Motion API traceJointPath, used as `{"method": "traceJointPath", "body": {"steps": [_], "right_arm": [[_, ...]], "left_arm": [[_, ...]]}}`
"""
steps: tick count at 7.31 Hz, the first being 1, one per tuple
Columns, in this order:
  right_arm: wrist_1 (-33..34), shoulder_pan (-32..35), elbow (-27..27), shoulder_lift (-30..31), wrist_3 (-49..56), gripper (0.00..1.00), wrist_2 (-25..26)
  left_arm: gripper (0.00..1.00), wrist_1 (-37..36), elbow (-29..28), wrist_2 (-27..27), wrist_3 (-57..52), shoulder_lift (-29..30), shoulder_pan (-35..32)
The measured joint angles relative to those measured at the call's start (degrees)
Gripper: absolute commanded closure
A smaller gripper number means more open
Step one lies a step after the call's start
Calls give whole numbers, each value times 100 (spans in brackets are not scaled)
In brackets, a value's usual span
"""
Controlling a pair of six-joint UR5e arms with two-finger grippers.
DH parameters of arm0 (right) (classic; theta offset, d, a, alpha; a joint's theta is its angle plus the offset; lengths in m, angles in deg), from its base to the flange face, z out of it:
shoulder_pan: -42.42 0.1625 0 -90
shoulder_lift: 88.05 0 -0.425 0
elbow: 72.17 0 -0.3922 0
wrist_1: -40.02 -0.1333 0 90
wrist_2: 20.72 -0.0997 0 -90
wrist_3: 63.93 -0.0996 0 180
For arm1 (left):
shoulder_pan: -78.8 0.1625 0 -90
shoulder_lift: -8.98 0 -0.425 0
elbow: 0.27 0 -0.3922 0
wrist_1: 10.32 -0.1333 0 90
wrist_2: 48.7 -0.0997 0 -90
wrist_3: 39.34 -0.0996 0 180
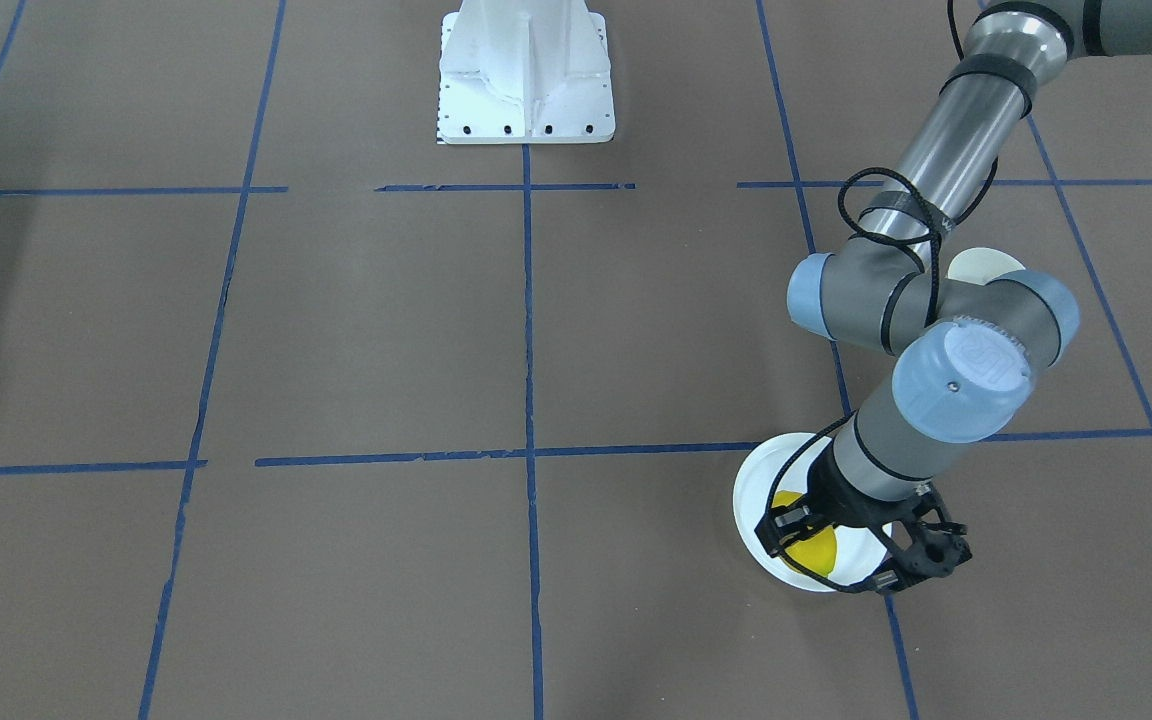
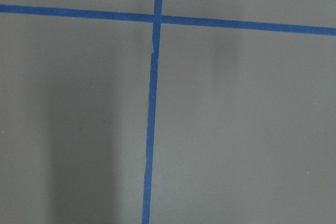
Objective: Move lemon from plate to bowl
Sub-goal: 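Lift the lemon with the left gripper and carry it over the white bowl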
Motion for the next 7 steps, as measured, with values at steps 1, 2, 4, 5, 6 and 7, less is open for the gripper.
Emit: {"method": "traceJointPath", "body": {"steps": [1, 2, 4, 5, 6, 7], "right_arm": [[0, 0, 0, 0, 0, 0, 0], [0, 0, 0, 0, 0, 0, 0], [0, 0, 0, 0, 0, 0, 0], [0, 0, 0, 0, 0, 0, 0], [0, 0, 0, 0, 0, 0, 0], [0, 0, 0, 0, 0, 0, 0]], "left_arm": [[100, -321, 543, 2, -429, -284, -174], [100, -816, 1231, 3, -985, -629, -387], [99, -1810, 2522, 4, -2153, -1305, -769], [99, -2078, 3119, 4, -2643, -1769, -898], [100, -2177, 3670, 6, -3030, -2373, -982], [100, -2188, 4244, 10, -3331, -3120, -1019]]}}
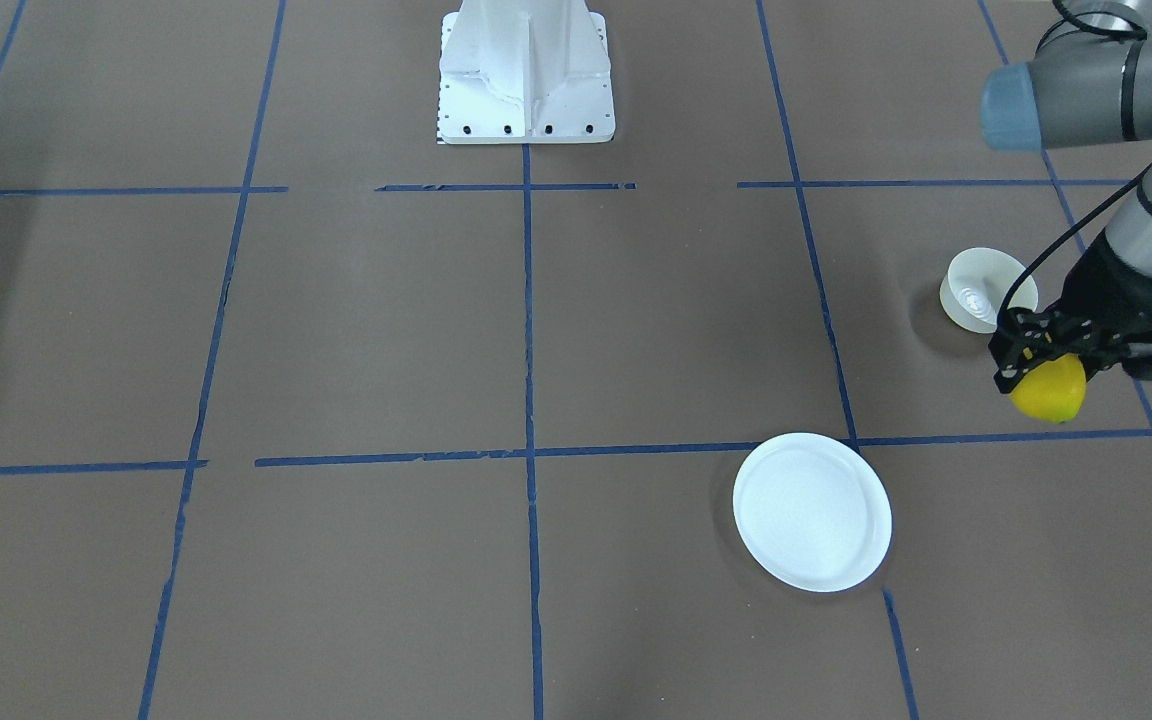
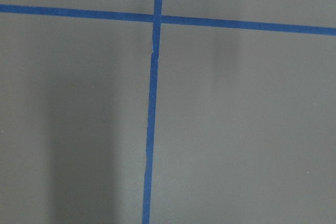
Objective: Move lemon from plate to bowl
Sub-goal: 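Lift the lemon with the left gripper and carry it over the white bowl, then lower the lemon into the bowl and open the left gripper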
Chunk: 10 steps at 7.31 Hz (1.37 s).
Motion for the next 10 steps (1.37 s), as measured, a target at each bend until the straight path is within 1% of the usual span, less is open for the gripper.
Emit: {"method": "traceJointPath", "body": {"steps": [1, 2, 3, 4, 5, 6, 8, 9, 10], "right_arm": [[0, 0, 0, 0, 0, 0, 0], [0, 0, 0, 0, 0, 0, 0], [0, 0, 1, 0, 0, 0, 0], [0, 0, 3, 0, 0, 0, 0], [0, 0, 2, 0, 0, 0, 0], [0, 0, 2, 0, 0, 0, 0], [0, 0, 0, 0, 0, 0, 0], [0, 0, 0, 0, 0, 0, 0], [0, 0, 0, 0, 0, 0, 0]], "left_arm": [[100, 23, 490, 2, -164, -700, -11], [100, 240, 806, 1, -196, -1366, -10], [100, 824, 917, -11, -73, -2013, 2], [100, 1455, 927, -32, 229, -2482, 43], [100, 1910, 915, -53, 609, -2749, 191], [100, 2255, 848, -97, 979, -2874, 456], [100, 3154, 364, -239, 1783, -2920, 1014], [100, 3481, 112, -279, 1995, -2875, 1176], [100, 3627, -69, -308, 2098, -2779, 1279]]}}
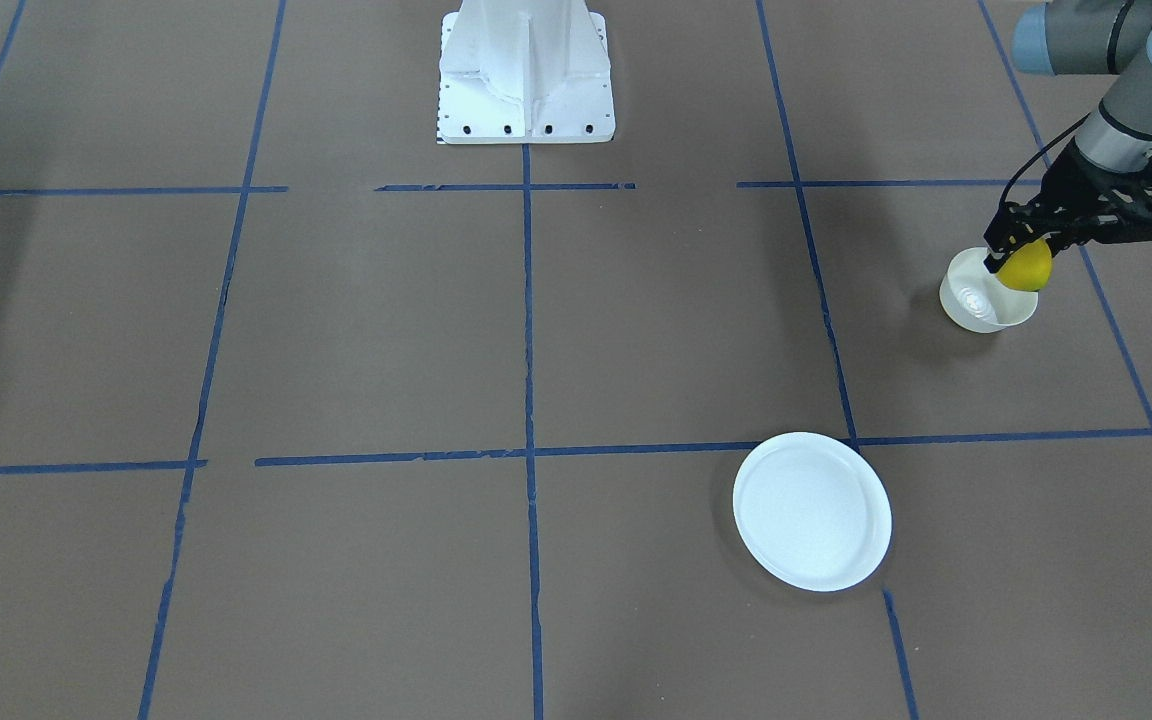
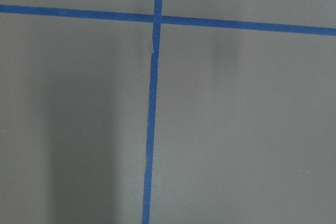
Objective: Move lemon from plate to bowl
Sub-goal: 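Lower the lemon into the bowl and open the left gripper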
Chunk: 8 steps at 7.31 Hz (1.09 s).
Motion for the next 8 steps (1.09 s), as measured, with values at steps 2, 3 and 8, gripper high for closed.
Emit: {"method": "traceJointPath", "body": {"steps": [2, 3, 8], "right_arm": [[0, 0, 0, 0, 0, 0, 0], [0, 0, 0, 0, 0, 0, 0], [0, 0, 0, 0, 0, 0, 0]], "left_arm": [[76, 68, -190, -13, 74, 128, 130], [40, 73, -277, -12, 77, 163, 178], [1, 79, -400, -9, 20, 212, 211]]}}
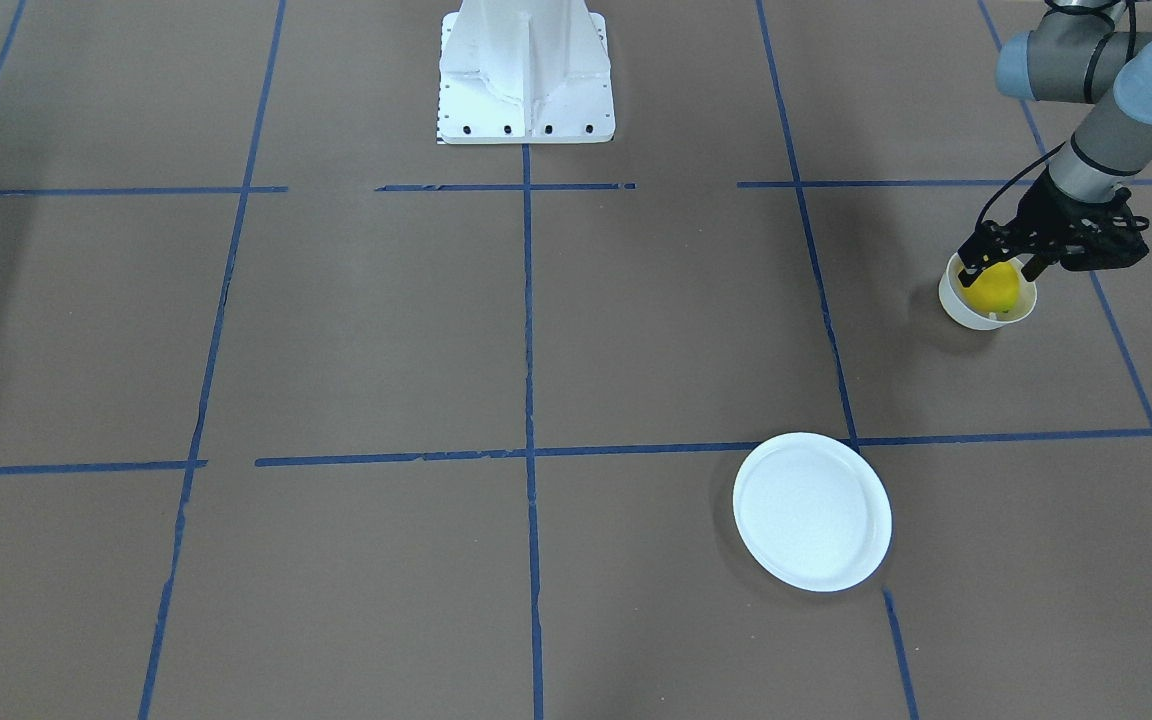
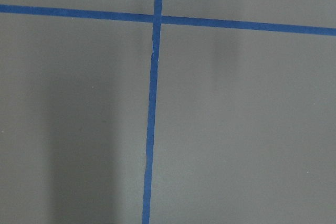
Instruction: Move lemon from plate to bowl
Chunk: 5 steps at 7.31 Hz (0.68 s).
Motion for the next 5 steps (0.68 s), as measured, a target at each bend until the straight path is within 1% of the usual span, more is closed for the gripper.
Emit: {"method": "traceJointPath", "body": {"steps": [2, 3, 4, 5], "right_arm": [[0, 0, 0, 0, 0, 0, 0], [0, 0, 0, 0, 0, 0, 0], [0, 0, 0, 0, 0, 0, 0], [0, 0, 0, 0, 0, 0, 0]], "left_arm": [[1, -12, 88, 37, -117, -15, -28], [1, -58, 215, 85, -403, -60, -116], [1, -240, 380, 198, -909, -93, -409], [1, -632, 549, 363, -1653, -81, -899]]}}
